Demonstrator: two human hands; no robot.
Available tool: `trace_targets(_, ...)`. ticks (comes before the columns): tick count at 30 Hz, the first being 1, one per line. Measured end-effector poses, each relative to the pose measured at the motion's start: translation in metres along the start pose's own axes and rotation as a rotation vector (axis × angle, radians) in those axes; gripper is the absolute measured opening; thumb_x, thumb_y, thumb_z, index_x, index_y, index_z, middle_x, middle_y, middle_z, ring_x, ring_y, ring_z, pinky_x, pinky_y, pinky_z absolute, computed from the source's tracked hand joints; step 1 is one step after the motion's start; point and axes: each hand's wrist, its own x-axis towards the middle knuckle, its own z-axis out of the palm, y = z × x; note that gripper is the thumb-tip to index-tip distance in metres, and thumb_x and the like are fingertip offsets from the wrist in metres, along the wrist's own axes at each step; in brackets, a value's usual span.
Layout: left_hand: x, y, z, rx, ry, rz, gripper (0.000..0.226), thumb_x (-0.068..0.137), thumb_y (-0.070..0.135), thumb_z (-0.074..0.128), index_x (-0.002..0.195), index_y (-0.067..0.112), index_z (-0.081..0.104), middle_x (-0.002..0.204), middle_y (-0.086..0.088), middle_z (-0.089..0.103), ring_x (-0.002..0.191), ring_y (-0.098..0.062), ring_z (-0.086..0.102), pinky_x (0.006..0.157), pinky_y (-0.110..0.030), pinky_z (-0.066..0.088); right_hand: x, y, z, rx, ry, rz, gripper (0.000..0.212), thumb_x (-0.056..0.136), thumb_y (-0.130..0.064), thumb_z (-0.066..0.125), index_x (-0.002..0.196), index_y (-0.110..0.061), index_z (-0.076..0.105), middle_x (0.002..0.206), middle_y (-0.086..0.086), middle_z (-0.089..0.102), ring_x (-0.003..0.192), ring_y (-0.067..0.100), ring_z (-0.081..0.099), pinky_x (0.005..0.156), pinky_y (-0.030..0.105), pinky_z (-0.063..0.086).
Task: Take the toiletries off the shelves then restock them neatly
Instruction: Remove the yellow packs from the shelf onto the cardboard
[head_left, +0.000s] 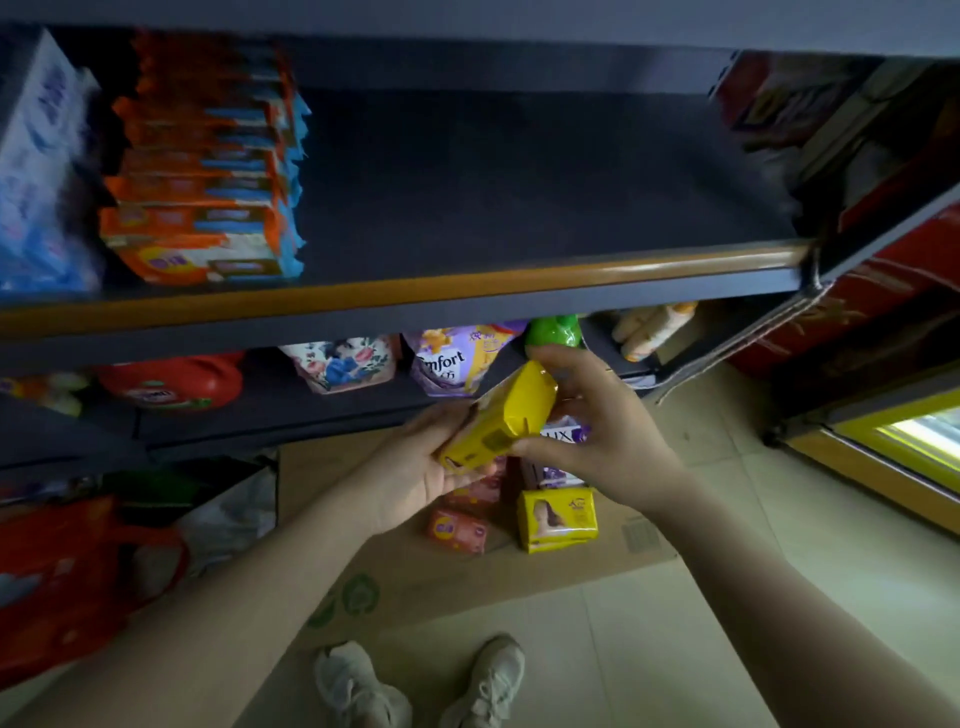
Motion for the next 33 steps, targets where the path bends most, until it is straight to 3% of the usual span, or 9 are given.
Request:
trace_targets(2, -0.001, -0.008, 0.004, 0.08, -0.018, -0.078, 0.036, 0.079, 0.034, 0.05, 0.108, 0.016, 0.059, 0.09, -0.006, 0.071, 0.078, -0.017, 0.069, 0.076, -0.032, 0.057, -0.008, 0.009, -0.008, 0.009, 0.037, 0.12, 0.067, 0.063, -0.059, 0.069, 0.121, -0.033, 0.05, 0.107, -0.019, 0.055, 0.095, 0.012, 0.059, 0.082, 0.031, 0.051)
trace_targets(7, -0.007, -0.013, 0.013, 0.23, -0.099, -0.305, 0.087, 0.055, 0.065, 0.072, 0.12, 0.011, 0.058, 0.118, -0.016, 0.063, 0.108, -0.026, 0.062, 0.092, -0.034, 0.05, -0.018, 0.026, -0.017, 0.36, 0.085, 0.607, 0.033, 0.082, -0.046, 0.064, 0.094, -0.015, 0.062, 0.08, 0.008, 0.059, 0.057, 0.016, 0.058, 0.058, 0.029, 0.051)
trace_targets(12, 0.0, -0.028, 0.025, 0.291, 0.029, -0.29, 0.053, 0.08, 0.05, 0.046, 0.115, 0.012, 0.056, 0.101, -0.014, 0.069, 0.085, -0.025, 0.068, 0.074, -0.031, 0.056, -0.029, 0.041, -0.015, 0.419, 0.032, 0.945, 0.049, 0.078, -0.065, 0.056, 0.101, -0.023, 0.048, 0.077, 0.008, 0.055, 0.053, 0.019, 0.054, 0.057, 0.029, 0.047)
trace_targets(18, 0.018, -0.058, 0.038, 0.226, 0.252, -0.403, 0.041, 0.095, 0.044, 0.039, 0.082, 0.009, 0.055, 0.051, -0.006, 0.061, 0.039, -0.013, 0.055, 0.046, -0.02, 0.046, -0.046, 0.058, -0.024, 0.325, -0.151, 0.985, 0.062, 0.089, -0.064, 0.036, 0.065, -0.012, 0.057, 0.053, 0.005, 0.06, 0.047, 0.019, 0.051, 0.048, 0.022, 0.037)
trace_targets(21, 0.025, -0.074, 0.039, 0.04, 0.242, -0.486, 0.043, 0.096, 0.04, 0.033, 0.073, 0.009, 0.052, 0.046, -0.001, 0.053, 0.034, -0.009, 0.046, 0.043, -0.016, 0.043, -0.06, 0.075, -0.033, 0.46, -0.078, 0.786, 0.029, 0.095, -0.044, 0.045, 0.11, -0.023, 0.058, 0.105, 0.001, 0.064, 0.083, 0.019, 0.063, 0.073, 0.029, 0.053)
trace_targets(23, 0.028, -0.082, 0.043, -0.011, 0.218, -0.543, 0.044, 0.095, 0.039, 0.033, 0.071, 0.01, 0.056, 0.046, 0.0, 0.051, 0.035, -0.009, 0.044, 0.044, -0.015, 0.042, -0.074, 0.093, -0.04, 0.507, -0.087, 0.594, 0.043, 0.091, -0.021, 0.058, 0.128, -0.037, 0.046, 0.133, -0.006, 0.05, 0.115, 0.014, 0.053, 0.096, 0.032, 0.046)
trace_targets(25, 0.031, -0.088, 0.05, -0.006, 0.202, -0.59, 0.043, 0.094, 0.039, 0.034, 0.071, 0.009, 0.056, 0.046, 0.001, 0.049, 0.034, -0.008, 0.042, 0.043, -0.015, 0.041, -0.083, 0.11, -0.045, 0.428, -0.202, 0.452, 0.06, 0.086, -0.008, 0.064, 0.134, -0.036, 0.041, 0.142, -0.008, 0.043, 0.127, 0.01, 0.044, 0.101, 0.03, 0.043)
trace_targets(28, 0.039, -0.098, 0.059, 0.125, 0.208, -0.639, 0.044, 0.094, 0.039, 0.032, 0.07, 0.011, 0.054, 0.046, 0.0, 0.049, 0.034, -0.009, 0.043, 0.044, -0.016, 0.041, -0.089, 0.13, -0.043, 0.327, -0.282, 0.404, 0.05, 0.084, -0.005, 0.065, 0.13, -0.019, 0.049, 0.126, -0.001, 0.055, 0.114, 0.012, 0.054, 0.094, 0.03, 0.048)
trace_targets(33, 0.063, -0.126, 0.043, 0.645, 0.45, -0.446, 0.053, 0.098, 0.049, 0.024, 0.092, 0.011, 0.061, 0.075, -0.007, 0.061, 0.061, -0.017, 0.054, 0.059, -0.025, 0.04, -0.103, 0.163, -0.016, 0.481, -0.111, 0.634, 0.022, 0.089, -0.009, 0.06, 0.111, -0.01, 0.057, 0.071, -0.015, 0.066, 0.059, -0.002, 0.061, 0.051, 0.016, 0.05)
